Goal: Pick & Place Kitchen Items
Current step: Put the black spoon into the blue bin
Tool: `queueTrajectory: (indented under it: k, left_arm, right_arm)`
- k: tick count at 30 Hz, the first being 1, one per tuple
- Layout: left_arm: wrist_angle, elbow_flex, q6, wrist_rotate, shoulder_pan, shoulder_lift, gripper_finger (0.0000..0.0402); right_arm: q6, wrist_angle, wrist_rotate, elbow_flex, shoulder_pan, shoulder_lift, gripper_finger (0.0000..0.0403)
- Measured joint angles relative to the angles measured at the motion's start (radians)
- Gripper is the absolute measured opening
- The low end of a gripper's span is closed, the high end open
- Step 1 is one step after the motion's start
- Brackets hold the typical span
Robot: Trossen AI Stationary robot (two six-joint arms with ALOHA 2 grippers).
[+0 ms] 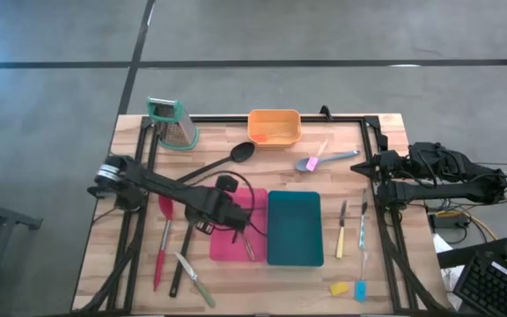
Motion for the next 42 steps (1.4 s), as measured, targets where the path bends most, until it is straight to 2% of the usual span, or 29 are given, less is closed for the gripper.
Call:
queueTrajectory:
  k: [5, 10, 13, 16, 19, 21, 27, 34, 38, 42]
  left_arm:
    - [0.129, -0.105, -0.001, -0.029, 0.019, -0.163, 0.0073]
    - [0.296, -0.268, 0.017, -0.038, 0.075, -0.361, 0.0071]
    - [0.388, -0.377, 0.017, -0.057, 0.126, -0.480, 0.0071]
    - [0.478, -0.475, 0.013, -0.119, 0.181, -0.582, 0.0071]
    - [0.557, -0.548, -0.031, -0.178, 0.246, -0.656, 0.0071]
    - [0.578, -0.580, -0.062, -0.177, 0.298, -0.686, 0.0072]
    - [0.613, -0.634, -0.075, -0.080, 0.459, -0.692, 0.0110]
    - [0.655, -0.638, -0.115, 0.017, 0.639, -0.601, 0.0174]
    - [0.654, -0.638, -0.094, 0.129, 0.704, -0.514, 0.0183]
    - [0.655, -0.638, -0.088, 0.150, 0.732, -0.412, 0.0182]
  right_arm:
    - [0.000, 0.000, 0.000, 0.000, 0.000, 0.000, 0.0008]
    - [0.000, 0.000, 0.000, 0.000, 0.000, 0.000, 0.0008]
    - [0.000, 0.000, 0.000, 0.000, 0.000, 0.000, 0.0008]
    - [0.000, 0.000, 0.000, 0.000, 0.000, 0.000, 0.0008]
    - [0.000, 0.000, 0.000, 0.000, 0.000, 0.000, 0.0008]
    - [0.000, 0.000, 0.000, 0.000, 0.000, 0.000, 0.0008]
    - [0.000, 0.000, 0.000, 0.000, 0.000, 0.000, 0.0008]
    - [0.000, 0.000, 0.000, 0.000, 0.000, 0.000, 0.0008]
    - [0.000, 0.000, 0.000, 0.000, 0.000, 0.000, 0.0008]
    - [0.000, 0.000, 0.000, 0.000, 0.000, 0.000, 0.0008]
